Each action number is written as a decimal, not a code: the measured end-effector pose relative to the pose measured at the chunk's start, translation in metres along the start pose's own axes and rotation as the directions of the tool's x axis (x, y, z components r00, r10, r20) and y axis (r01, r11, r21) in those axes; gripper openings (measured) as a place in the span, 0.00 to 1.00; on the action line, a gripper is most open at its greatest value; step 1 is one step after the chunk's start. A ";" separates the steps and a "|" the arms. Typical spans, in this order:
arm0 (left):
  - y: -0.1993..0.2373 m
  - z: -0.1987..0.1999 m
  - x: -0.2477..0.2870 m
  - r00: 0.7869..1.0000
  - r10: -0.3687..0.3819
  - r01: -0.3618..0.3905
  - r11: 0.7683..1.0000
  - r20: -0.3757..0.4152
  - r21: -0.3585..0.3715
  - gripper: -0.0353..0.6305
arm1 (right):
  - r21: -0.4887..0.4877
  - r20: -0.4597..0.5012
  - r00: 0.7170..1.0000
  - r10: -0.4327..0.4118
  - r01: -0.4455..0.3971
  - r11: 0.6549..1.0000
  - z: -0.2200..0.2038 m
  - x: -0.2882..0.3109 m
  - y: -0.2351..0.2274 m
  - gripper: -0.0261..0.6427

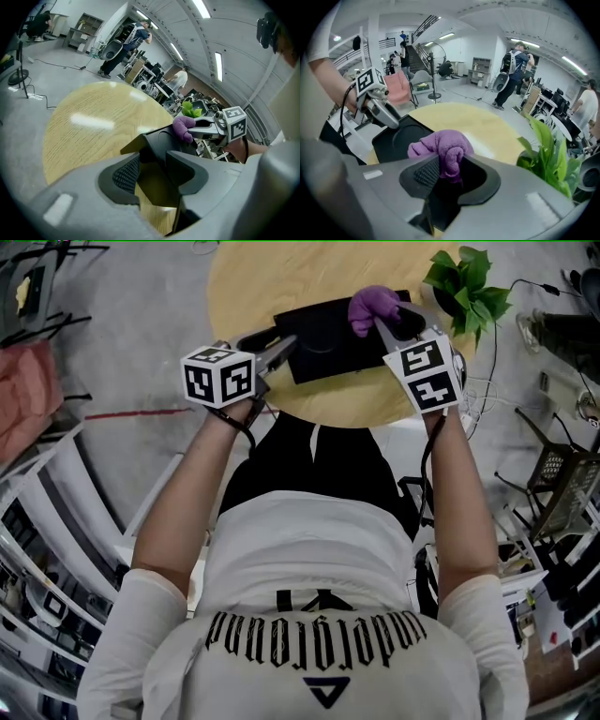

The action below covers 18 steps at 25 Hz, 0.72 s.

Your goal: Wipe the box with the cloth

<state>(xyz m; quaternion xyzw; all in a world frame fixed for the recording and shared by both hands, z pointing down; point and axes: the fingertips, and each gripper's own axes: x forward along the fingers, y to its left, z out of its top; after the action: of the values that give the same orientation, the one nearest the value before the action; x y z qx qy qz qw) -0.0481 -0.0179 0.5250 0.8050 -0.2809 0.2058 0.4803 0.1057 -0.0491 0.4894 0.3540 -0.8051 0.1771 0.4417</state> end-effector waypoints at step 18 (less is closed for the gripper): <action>0.002 0.000 -0.001 1.000 -0.006 0.006 1.000 0.019 -0.005 0.34 | 0.113 0.002 0.978 0.211 -0.209 0.971 -0.042 -0.028 0.168 0.20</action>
<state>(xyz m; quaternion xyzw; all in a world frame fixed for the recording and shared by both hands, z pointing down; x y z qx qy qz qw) -0.0501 -0.0188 0.5259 0.8066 -0.2836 0.1962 0.4801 0.0180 0.1029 0.4938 0.2903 -0.8245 0.2698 0.4040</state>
